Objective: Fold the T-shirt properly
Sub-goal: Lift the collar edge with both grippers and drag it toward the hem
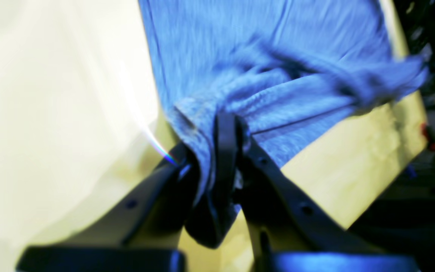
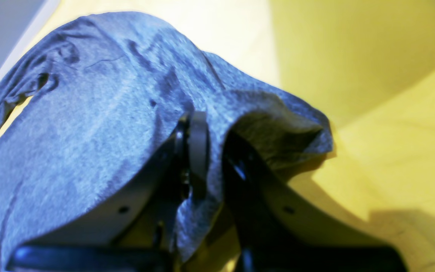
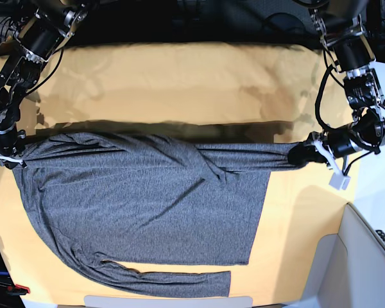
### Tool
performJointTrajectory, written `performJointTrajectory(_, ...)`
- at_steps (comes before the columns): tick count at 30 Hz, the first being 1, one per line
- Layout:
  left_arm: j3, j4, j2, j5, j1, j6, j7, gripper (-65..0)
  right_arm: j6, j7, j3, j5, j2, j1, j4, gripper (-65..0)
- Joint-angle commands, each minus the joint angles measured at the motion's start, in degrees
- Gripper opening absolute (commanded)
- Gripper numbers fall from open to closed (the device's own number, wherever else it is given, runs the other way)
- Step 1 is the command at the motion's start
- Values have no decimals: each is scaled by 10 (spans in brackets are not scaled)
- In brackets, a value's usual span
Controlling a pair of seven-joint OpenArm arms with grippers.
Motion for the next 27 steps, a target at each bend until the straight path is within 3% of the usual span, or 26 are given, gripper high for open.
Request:
performJointTrajectory(1,-4,29,-12,-9,-8,-1,-8,-647,3,13,1,1,15,10,16,-650)
performJointTrajectory(6,0,40,-8,-6,-6,1,-8,-647,3,-17,7,1,35,28,-6,-650)
performJointTrajectory(11,1,-59,0,-4,-75,1,-8,-647,3,-44,5,1,35,104,-99,-650)
performJointTrajectory(19,2,-284,7,-3,-183,0,-11,-647,4,-17,4,-1,37,192,-287,-650)
performJointTrajectory(23,2,-305,8,-3,-192,2,-25,-647,3,22,4,-1,36,194,-308,-650)
performJointTrajectory(27,2,-302,8,-3,-192,3,-22,-647,3,25,4,-1,37,191,-305,-650)
